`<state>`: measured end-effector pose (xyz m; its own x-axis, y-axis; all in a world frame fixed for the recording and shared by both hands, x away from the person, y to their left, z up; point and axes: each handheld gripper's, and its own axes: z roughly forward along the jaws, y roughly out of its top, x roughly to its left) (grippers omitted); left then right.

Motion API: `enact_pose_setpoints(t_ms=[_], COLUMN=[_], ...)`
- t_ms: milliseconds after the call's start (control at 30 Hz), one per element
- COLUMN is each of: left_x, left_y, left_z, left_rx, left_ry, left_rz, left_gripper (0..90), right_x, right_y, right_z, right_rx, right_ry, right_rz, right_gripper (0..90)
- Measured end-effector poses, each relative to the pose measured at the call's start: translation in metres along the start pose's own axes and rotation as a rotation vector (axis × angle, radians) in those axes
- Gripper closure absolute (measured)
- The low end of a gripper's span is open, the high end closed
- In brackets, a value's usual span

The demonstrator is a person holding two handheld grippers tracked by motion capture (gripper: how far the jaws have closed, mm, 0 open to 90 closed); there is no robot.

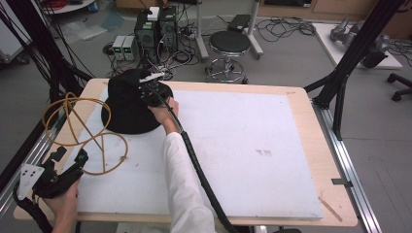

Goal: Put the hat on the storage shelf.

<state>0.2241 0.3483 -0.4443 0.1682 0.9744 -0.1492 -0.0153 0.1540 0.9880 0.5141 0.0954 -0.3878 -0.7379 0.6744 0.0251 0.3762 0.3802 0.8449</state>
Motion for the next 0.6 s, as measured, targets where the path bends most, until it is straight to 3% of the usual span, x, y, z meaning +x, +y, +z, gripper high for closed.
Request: enact_pose_setpoints(t_ms=[600], left_x=[-0.0016], left_y=[0.0002], left_z=[0.0010], left_rx=[0.008], left_ry=[-0.010], left_rz=[0.006], left_gripper=[25.8], right_x=[0.0011], right_y=[0.0027], right_z=[-0.0095], right_rx=[-0.019], right_ry=[-0.031], right_rz=[-0.010], right_gripper=[87.6])
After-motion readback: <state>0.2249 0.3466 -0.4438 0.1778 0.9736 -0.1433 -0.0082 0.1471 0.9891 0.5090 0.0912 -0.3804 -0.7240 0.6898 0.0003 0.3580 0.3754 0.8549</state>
